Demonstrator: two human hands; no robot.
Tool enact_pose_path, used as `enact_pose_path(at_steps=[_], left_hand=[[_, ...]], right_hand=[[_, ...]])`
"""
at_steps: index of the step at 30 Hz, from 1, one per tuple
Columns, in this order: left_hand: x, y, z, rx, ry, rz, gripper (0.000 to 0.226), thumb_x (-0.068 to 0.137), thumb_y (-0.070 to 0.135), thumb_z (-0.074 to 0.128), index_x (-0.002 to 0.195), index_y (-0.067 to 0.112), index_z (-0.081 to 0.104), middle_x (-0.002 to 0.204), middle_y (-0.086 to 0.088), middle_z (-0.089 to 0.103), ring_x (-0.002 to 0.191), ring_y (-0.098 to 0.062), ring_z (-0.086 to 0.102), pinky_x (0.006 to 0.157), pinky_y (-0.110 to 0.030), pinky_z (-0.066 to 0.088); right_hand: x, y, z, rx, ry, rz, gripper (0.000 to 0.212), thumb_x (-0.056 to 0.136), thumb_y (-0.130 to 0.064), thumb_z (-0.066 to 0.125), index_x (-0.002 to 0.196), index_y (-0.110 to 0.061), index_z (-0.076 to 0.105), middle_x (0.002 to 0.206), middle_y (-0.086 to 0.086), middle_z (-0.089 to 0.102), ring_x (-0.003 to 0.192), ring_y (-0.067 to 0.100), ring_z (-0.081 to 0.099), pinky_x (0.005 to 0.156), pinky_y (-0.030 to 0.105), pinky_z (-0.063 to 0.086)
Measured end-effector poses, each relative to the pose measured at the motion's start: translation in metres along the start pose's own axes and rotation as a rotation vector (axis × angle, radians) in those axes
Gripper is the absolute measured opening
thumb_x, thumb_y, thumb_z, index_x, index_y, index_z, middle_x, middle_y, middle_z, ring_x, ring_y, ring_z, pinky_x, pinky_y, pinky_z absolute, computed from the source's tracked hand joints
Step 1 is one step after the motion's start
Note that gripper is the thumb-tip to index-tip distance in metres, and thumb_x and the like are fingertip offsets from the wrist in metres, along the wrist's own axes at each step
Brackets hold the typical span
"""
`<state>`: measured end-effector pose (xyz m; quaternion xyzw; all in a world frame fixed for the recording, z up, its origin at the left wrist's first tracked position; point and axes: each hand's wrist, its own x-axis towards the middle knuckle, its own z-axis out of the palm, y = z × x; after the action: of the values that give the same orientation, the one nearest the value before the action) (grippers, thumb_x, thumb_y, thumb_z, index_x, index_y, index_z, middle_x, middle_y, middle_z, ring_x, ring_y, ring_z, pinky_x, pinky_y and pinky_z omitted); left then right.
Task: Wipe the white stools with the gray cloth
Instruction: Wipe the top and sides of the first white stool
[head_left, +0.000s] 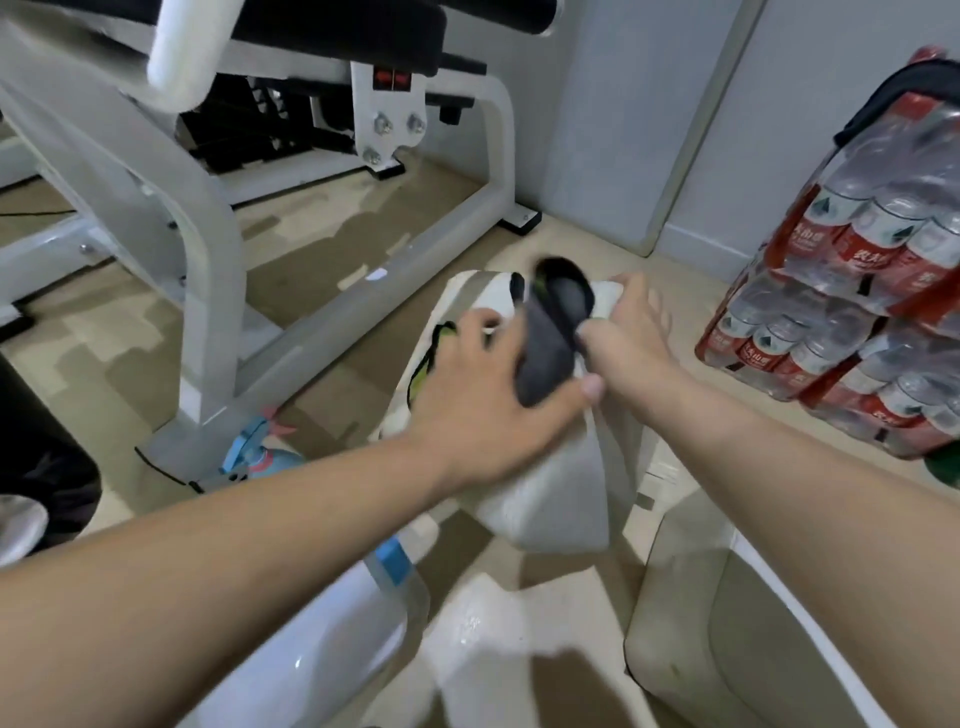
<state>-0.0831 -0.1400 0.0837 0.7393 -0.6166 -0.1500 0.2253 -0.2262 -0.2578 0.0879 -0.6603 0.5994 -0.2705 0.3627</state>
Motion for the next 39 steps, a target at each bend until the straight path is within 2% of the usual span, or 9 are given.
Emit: enact_pose_path(at_steps=[2,8,15,19,23,26,31,34,39], left_hand=[[-0.008,0.007,0.012,0.042,-0.003,0.116,0.089,0.088,0.088,0.020,0.163,0.041,0.018,0.146,0.003,0.035,0.124,-0.028,0.037,0.104,-0.043,0.041],[-0.001,-0.055,0.029,0.139,0.122,0.269,0.044,0.097,0.052,0.040,0.125,0.026,0.062,0.127,-0.008,0.048,0.106,-0.033,0.054,0.067,-0.038,0.049],[0.017,-0.084,0.027,0.036,-0.037,-0.529,0.047,0.109,0.051,0.031,0.129,0.014,0.053,0.129,-0.022,0.055,0.106,-0.044,0.061,0.087,-0.043,0.048],[-0.011,-0.009,0.034,-0.039,0.016,-0.108,0.024,0.106,0.051,0.041,0.107,0.029,0.050,0.108,-0.003,0.046,0.088,-0.032,0.058,0.075,-0.040,0.049],[-0.013,-0.021,0.024,-0.018,-0.067,0.266,0.036,0.100,0.053,0.047,0.133,0.041,0.054,0.107,0.003,0.046,0.088,-0.023,0.058,0.072,-0.035,0.050],[0.000,-0.070,0.016,0.150,-0.080,0.102,0.040,0.102,0.053,0.045,0.140,0.043,0.052,0.114,0.000,0.047,0.084,-0.026,0.060,0.071,-0.035,0.049],[0.018,-0.092,0.008,-0.022,-0.027,-0.459,0.042,0.110,0.045,0.034,0.098,0.012,0.059,0.096,-0.016,0.067,0.087,-0.036,0.065,0.080,-0.042,0.052],[0.017,-0.055,-0.004,-0.223,0.096,-0.356,0.039,0.111,0.043,0.037,0.098,0.015,0.061,0.098,-0.009,0.068,0.088,-0.026,0.063,0.073,-0.035,0.044],[0.031,-0.002,-0.033,-0.378,0.219,-0.030,0.034,0.108,0.039,0.044,0.140,0.032,0.046,0.121,0.002,0.065,0.105,-0.021,0.061,0.086,-0.039,0.048]], right_hand=[[0.000,0.002,0.001,-0.017,-0.008,-0.016,0.051,0.080,-0.037,0.062,0.126,-0.025,0.042,0.134,0.005,0.044,0.136,0.030,0.037,0.103,0.043,0.036],[-0.009,0.011,-0.007,0.053,-0.033,-0.030,0.075,0.060,-0.051,0.072,0.125,-0.026,0.043,0.127,-0.004,0.042,0.126,0.017,0.035,0.099,0.038,0.035],[-0.003,0.018,-0.021,0.063,0.015,0.080,0.079,0.066,-0.059,0.072,0.129,-0.028,0.036,0.133,-0.005,0.041,0.138,0.025,0.039,0.109,0.046,0.037],[0.006,0.024,-0.024,0.073,0.060,0.149,0.089,0.075,-0.056,0.076,0.145,-0.019,0.035,0.146,0.002,0.044,0.140,0.031,0.043,0.113,0.049,0.039],[0.006,0.029,-0.025,0.116,0.079,0.185,0.082,0.067,-0.056,0.076,0.132,-0.024,0.037,0.145,0.005,0.048,0.136,0.033,0.045,0.113,0.054,0.041],[0.005,0.029,-0.023,0.143,0.096,0.196,0.092,0.072,-0.053,0.079,0.146,-0.020,0.036,0.150,0.006,0.044,0.141,0.032,0.037,0.115,0.052,0.036],[0.004,0.027,-0.020,0.146,0.104,0.159,0.089,0.082,-0.041,0.080,0.152,-0.013,0.033,0.153,0.006,0.038,0.145,0.032,0.032,0.116,0.047,0.033],[-0.003,0.021,-0.023,0.107,0.115,0.121,0.080,0.087,-0.039,0.077,0.150,-0.010,0.036,0.152,0.009,0.039,0.145,0.031,0.032,0.110,0.040,0.031],[-0.017,0.009,-0.023,-0.079,0.044,-0.012,0.075,0.086,-0.043,0.075,0.145,-0.012,0.041,0.129,-0.002,0.037,0.139,0.028,0.036,0.098,0.037,0.030]])
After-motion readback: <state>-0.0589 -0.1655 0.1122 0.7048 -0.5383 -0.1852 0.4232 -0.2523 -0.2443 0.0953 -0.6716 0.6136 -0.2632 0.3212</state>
